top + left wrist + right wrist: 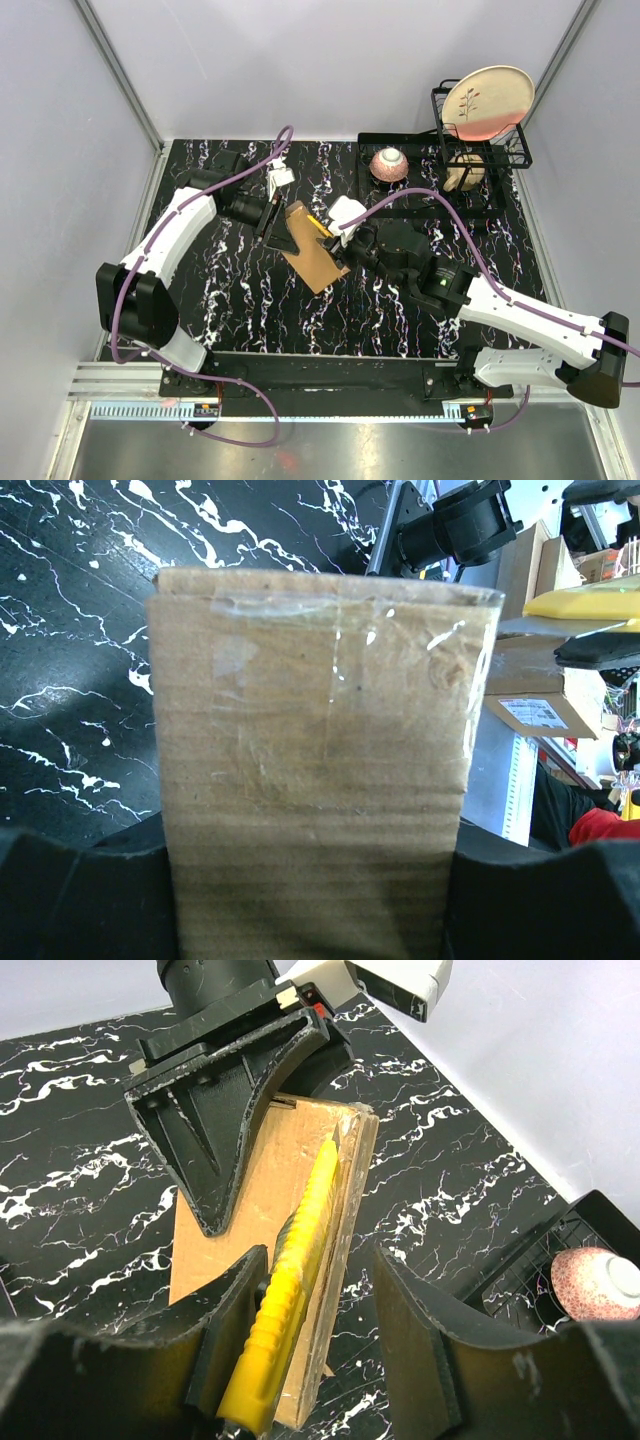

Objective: Unpack the express box
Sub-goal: Cut the express box, then adjust the express box at the center of the board.

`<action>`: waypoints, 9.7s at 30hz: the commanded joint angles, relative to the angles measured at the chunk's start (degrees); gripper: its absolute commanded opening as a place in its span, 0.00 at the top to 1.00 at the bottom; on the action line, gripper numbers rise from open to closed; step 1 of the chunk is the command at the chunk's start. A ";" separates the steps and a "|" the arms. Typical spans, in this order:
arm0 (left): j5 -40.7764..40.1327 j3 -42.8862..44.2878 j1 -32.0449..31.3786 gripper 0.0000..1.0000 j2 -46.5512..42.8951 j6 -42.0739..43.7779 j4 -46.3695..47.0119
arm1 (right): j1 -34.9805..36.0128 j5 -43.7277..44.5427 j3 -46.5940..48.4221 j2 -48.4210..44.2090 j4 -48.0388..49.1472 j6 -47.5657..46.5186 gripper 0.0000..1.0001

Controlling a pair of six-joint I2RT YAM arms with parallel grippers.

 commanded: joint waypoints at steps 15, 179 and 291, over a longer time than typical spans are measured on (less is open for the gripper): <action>4.48 1.76 -0.10 0.89 -3.36 2.26 -0.81 | -0.17 2.14 0.00 -1.62 1.13 0.99 1.00; -35.34 1.50 -27.69 0.90 -17.07 11.93 0.25 | -15.81 -34.07 -5.45 -7.87 -6.52 40.45 1.00; -16.08 12.40 -1.33 0.05 29.51 26.61 -9.69 | -15.64 -46.81 -36.65 25.00 61.42 82.54 1.00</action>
